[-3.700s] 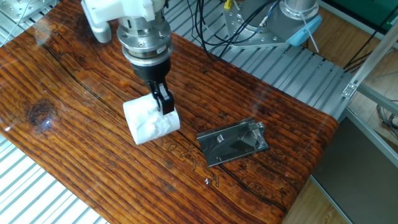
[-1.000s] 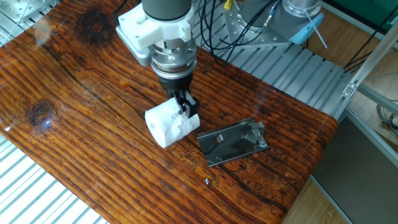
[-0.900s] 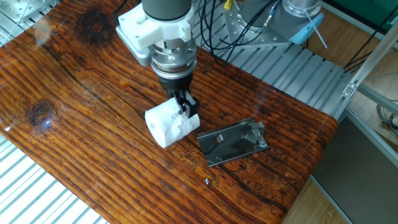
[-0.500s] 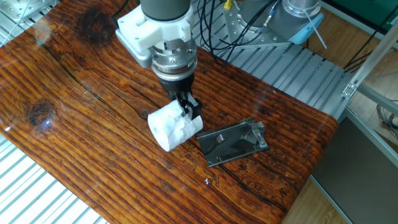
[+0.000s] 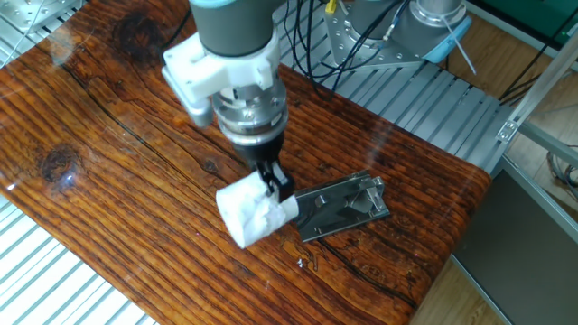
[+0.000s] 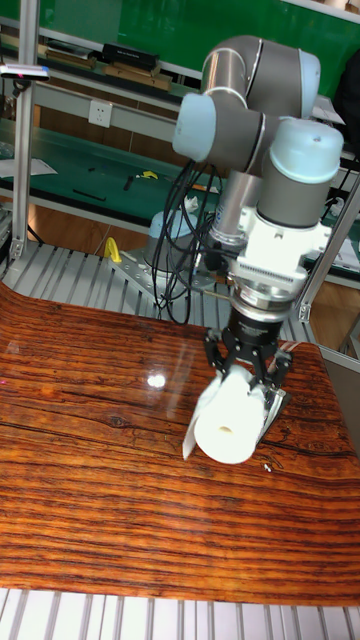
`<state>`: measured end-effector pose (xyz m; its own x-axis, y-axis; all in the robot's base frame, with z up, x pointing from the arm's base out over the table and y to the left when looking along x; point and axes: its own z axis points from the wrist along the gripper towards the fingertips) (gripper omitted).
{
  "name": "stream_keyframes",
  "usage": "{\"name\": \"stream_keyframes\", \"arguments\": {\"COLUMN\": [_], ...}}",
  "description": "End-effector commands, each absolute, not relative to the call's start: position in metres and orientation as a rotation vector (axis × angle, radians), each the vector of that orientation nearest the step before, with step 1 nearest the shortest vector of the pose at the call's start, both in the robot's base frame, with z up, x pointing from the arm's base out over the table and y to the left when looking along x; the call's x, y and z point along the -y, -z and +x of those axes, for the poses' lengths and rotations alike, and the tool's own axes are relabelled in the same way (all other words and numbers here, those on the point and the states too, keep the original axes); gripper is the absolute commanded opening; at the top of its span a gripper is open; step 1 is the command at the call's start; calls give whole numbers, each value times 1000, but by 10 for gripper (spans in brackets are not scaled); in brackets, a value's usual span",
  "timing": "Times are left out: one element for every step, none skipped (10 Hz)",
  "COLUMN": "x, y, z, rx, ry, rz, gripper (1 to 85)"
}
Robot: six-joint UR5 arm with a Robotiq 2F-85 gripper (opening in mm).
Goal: Put the toilet paper on its holder
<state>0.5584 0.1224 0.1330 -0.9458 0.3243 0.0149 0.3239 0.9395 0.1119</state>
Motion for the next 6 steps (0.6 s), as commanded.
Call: {"name": "stream_keyframes", "arguments": {"x": [-135,-134,-130,-128,-123,-115], "y": [-127,-130,-133,-136,-139,-139], "z": [591,595,596,596,595,595], "rx": [-3027,-3019,-3019,-3020,-3023,-3025], "ry": [-228,-241,-260,-307,-339,-330], "rz": [565,581,589,592,596,595], "gripper": [10,10,10,10,10,10]}}
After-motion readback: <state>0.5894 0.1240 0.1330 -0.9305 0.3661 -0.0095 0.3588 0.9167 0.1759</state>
